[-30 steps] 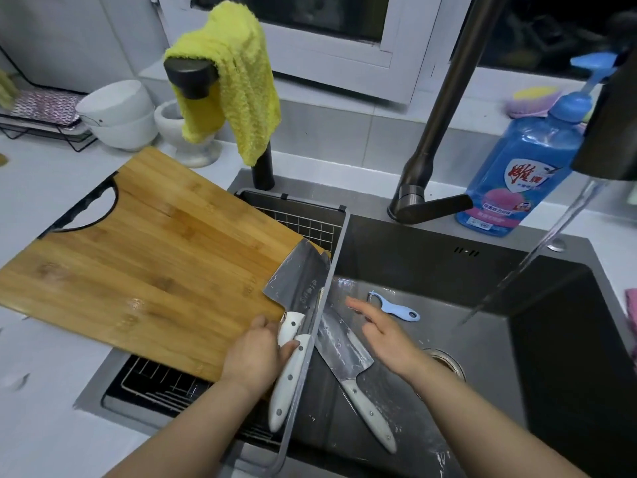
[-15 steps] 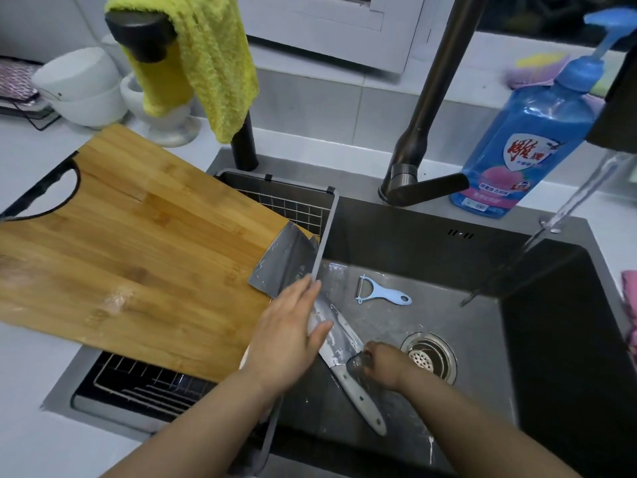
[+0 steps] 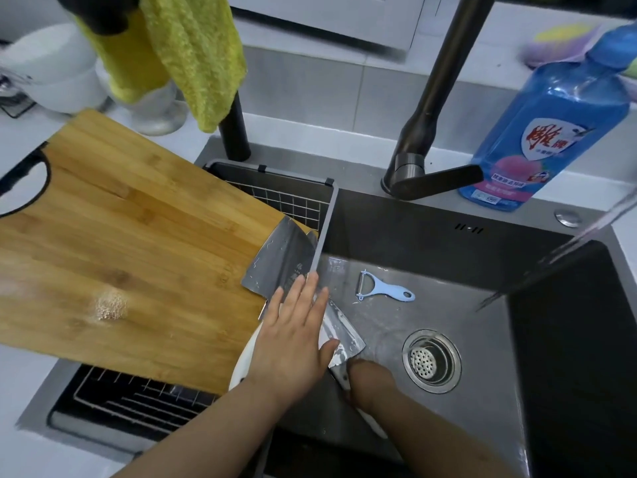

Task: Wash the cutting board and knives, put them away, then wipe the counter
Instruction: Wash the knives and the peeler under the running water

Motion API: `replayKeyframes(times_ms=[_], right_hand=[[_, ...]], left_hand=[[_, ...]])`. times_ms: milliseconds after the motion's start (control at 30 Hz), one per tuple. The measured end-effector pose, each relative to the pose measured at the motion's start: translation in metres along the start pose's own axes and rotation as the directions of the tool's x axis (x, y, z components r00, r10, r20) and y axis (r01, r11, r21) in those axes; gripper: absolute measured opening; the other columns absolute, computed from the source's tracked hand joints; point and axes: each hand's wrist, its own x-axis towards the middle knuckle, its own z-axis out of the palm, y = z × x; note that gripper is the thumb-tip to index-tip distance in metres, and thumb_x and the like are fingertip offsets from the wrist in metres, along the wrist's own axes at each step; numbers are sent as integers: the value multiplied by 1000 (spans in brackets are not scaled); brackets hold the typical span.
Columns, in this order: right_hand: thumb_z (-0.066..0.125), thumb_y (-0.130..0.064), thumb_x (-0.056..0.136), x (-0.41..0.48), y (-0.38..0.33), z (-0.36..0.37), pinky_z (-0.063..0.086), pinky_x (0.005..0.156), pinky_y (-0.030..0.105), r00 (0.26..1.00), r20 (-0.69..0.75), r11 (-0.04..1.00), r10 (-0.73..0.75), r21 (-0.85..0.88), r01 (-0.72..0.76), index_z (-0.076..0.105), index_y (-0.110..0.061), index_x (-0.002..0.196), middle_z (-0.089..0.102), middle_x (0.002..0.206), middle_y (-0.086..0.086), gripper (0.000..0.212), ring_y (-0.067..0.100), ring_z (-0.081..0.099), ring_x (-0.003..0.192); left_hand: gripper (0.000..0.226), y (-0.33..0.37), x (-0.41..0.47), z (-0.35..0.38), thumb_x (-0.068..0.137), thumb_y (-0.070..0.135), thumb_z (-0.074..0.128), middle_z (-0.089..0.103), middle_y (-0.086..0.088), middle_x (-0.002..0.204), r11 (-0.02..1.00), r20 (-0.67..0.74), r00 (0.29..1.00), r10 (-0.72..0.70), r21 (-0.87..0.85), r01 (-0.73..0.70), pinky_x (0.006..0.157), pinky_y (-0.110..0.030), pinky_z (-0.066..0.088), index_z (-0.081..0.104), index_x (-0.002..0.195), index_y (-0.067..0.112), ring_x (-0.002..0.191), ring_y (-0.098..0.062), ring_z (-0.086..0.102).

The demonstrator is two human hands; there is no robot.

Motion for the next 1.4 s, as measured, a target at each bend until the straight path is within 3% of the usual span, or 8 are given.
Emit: replayKeyframes(times_ms=[200,367,800,967,1033,1100,1167,1400], right_hand=[[60,-30,83,4,-1,0,39,99,29,995,87,992,44,115,-54,45,-9,127,50,133,10,51,25,49,123],[62,-28,81,-4,8,-14,40,89,27,993,116,984,5,178,-26,49,-10,117,52,130,13,42,25,50,120],[59,-29,78,-81,59,-62,44,85,24,967,-211,981,139,159,-107,59,-16,114,61,120,6,38,24,57,111],[57,-37,83,-123,84,-62,44,81,24,926,-325,972,192,196,-133,60,-21,112,62,121,4,33,24,58,112],[56,-36,84,-135,94,-59,41,74,25,907,-371,975,197,174,-141,60,-20,111,63,119,5,32,24,58,111],[55,-36,84,-146,101,-57,38,71,25,885,-423,977,196,158,-141,60,-21,108,64,116,4,29,24,59,109],[55,-37,83,-156,105,-55,41,75,26,863,-465,977,197,166,-134,60,-23,107,64,115,0,27,22,59,108],[51,-38,84,-176,113,-57,43,79,27,780,-610,988,138,138,-67,59,-26,107,59,113,-5,27,18,60,105]], left_hand=[[62,1,2,-1,73,46,36,57,-12,129,1000,19,1000,-6,-1,6,103,-39,21,57,119,10,123,-21,36],[61,3,2,-7,71,46,35,60,-10,125,1000,73,997,-19,20,17,98,-37,27,65,111,12,114,-24,58],[60,7,-4,-18,68,46,33,67,-12,114,990,159,987,7,140,-30,99,-36,23,71,99,11,104,-26,65],[69,23,-7,-17,38,39,86,68,-16,108,985,98,988,118,115,-129,109,-35,2,71,98,6,101,-31,65],[86,49,-8,-27,39,39,87,57,-13,127,974,79,975,210,70,-215,109,-31,2,62,115,6,120,-25,50],[87,76,-12,-28,75,37,66,2,-1,149,940,108,934,339,-87,-331,110,-23,-13,20,144,11,135,-10,-1],[78,102,-15,-24,91,30,45,-26,11,137,902,166,898,407,-229,-366,104,-24,-22,-11,145,18,126,-4,-27],[79,103,6,-11,85,26,48,-15,1,146,917,60,919,390,-109,-383,109,-30,-9,-4,144,12,136,-9,-10]])
